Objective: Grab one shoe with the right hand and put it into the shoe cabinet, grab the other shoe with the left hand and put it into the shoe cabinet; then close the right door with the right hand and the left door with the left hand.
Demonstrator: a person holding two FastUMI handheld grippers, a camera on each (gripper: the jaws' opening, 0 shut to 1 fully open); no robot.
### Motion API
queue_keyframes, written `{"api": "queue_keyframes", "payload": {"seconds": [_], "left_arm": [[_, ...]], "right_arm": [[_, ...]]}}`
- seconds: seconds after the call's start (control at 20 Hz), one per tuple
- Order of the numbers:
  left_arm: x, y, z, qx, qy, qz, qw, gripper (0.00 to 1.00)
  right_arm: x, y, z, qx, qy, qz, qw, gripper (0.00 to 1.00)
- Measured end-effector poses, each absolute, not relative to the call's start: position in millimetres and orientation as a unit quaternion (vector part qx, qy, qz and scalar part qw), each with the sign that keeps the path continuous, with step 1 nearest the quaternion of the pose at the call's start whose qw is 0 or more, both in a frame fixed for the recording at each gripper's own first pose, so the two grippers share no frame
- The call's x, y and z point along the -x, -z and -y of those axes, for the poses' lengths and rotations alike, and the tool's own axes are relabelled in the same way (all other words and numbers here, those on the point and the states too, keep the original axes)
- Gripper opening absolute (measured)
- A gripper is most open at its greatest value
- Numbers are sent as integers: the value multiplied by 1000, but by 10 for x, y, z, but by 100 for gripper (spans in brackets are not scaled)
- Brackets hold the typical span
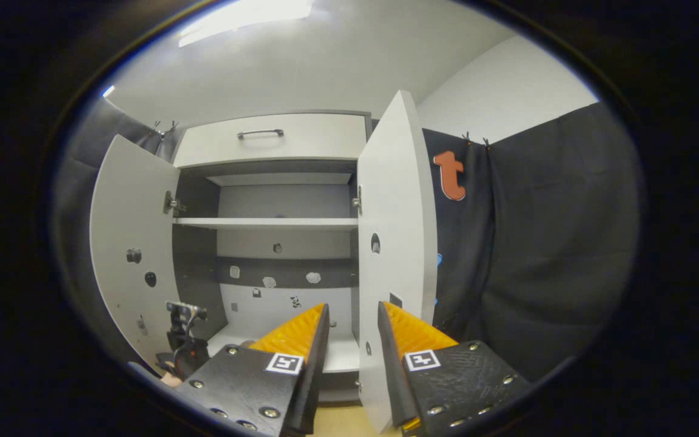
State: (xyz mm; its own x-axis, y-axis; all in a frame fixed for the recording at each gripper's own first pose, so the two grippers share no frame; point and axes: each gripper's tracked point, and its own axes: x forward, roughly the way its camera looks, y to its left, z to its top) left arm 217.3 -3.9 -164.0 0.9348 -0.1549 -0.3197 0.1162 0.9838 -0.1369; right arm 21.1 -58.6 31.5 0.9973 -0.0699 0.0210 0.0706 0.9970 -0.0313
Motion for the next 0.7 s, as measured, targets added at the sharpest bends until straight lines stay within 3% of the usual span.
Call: {"api": "queue_keyframes", "payload": {"seconds": [0.05, 0.1, 0.15, 0.2, 0.4, 0.45, 0.5, 0.55, 0.7], "left_arm": [[-2297, 1526, -1, 55, 64, -159, 984, 1], [-2420, 1423, -25, 53, 59, -155, 985, 1], [-2540, 1365, -56, 51, 54, -153, 985, 1], [-2651, 1329, -75, 51, 47, -154, 986, 1], [-3189, 1301, -163, 55, 19, -160, 985, 1], [-3278, 1321, -172, 52, 15, -165, 985, 1], [-3380, 1330, -196, 47, 10, -168, 985, 1], [-3493, 1346, -228, 40, 5, -171, 984, 1], [-3737, 1428, -284, 33, -6, -183, 983, 1]], "right_arm": [[-196, -324, 586, 15, 34, 11, 999, 42], [-187, -324, 576, 14, 32, 11, 999, 47], [-173, -330, 568, 13, 30, 10, 999, 42], [-163, -331, 567, 13, 29, 10, 999, 47], [-137, -308, 588, 18, 31, 6, 999, 46], [-126, -300, 598, 18, 31, 4, 999, 41], [-121, -302, 602, 17, 32, 4, 999, 46], [-109, -303, 604, 17, 32, 4, 999, 41], [-80, -300, 629, 19, 35, 3, 999, 41]]}}
